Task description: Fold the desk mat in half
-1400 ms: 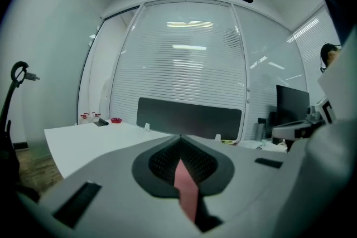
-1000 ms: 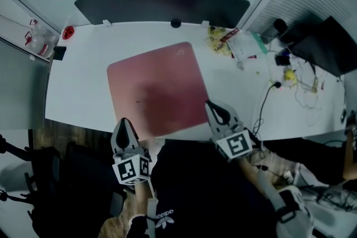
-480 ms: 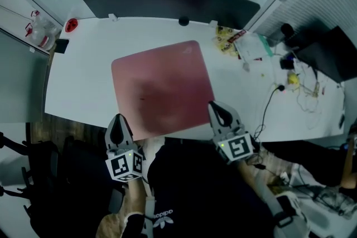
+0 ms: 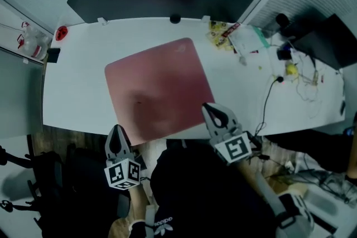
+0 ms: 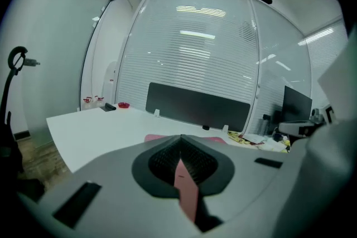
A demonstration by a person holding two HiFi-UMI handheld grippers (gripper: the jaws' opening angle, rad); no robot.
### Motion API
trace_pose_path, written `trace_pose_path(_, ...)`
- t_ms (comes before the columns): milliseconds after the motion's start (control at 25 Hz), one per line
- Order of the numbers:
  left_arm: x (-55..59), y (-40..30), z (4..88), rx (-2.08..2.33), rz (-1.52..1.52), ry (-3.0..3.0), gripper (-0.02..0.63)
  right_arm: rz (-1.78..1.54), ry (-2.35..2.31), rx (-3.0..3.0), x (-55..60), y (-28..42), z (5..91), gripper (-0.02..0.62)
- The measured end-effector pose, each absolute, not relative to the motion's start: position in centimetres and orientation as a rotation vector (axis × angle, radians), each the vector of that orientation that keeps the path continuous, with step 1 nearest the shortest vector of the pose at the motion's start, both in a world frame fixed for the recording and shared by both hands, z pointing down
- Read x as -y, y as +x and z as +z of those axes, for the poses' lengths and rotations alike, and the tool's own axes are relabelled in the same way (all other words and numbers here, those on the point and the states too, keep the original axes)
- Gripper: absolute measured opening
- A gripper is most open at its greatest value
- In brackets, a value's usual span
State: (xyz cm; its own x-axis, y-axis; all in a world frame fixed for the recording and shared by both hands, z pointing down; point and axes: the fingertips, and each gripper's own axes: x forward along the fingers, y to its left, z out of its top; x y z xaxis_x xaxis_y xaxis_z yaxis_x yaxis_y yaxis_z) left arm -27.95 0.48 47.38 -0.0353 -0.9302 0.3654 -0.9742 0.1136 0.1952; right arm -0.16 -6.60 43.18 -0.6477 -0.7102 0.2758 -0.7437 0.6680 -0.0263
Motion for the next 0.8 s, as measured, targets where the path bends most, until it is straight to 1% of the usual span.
trace_pose_path(160,-1.2,-28.3,48.9,1.957,0.093,1.775,0.003,0.232,1.165,2.636,5.8,-0.6,44.1,-0.002)
trace_pose_path(400,-1.9,-28.2,51.1,1.860,0.115,1.758,0.012,0.286,1.176,2.614,5.1,-0.9,45.3,-0.002)
trace_pose_path(520,-2.4,-28.4,52.7,1.809,0.148,1.767,0.060,0.321,1.187,2.592,5.1,-1.0,45.8,-0.002)
trace_pose_path(800,-5.3,-29.6,58.6,1.651,0.210,1.658,0.138,0.338,1.189,2.584,4.5,-2.4,46.4,-0.002)
